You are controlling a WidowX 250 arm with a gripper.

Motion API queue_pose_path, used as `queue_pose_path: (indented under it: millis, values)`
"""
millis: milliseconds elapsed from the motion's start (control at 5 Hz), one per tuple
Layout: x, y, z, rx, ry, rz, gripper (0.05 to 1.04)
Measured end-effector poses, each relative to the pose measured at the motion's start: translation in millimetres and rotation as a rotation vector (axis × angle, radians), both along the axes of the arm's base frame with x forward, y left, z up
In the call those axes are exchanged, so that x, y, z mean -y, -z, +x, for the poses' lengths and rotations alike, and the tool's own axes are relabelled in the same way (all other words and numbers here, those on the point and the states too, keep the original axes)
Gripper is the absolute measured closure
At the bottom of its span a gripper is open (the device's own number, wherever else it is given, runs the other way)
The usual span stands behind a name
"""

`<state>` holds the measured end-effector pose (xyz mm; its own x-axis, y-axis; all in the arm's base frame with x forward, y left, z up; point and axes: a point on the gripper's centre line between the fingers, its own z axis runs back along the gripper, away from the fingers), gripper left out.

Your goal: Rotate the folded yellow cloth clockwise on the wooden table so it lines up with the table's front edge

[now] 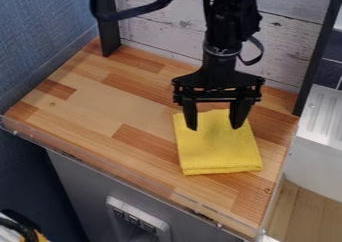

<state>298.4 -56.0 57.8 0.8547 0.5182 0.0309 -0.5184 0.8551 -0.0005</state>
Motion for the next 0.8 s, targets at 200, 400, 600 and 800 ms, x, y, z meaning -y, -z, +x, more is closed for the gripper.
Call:
queue_pose_path:
  millis: [200,400,600,800]
  values:
    - [5.0,-1.7,6.7,-0.003,-0.059,0.001,0.137]
    - [5.7,1.2,12.5,-0.013,-0.109,0.005,0.416]
    - [7.8,7.4,16.9,-0.029,-0.137,0.005,0.712]
    - [9.9,17.8,19.7,-0.044,-0.154,0.0,0.93]
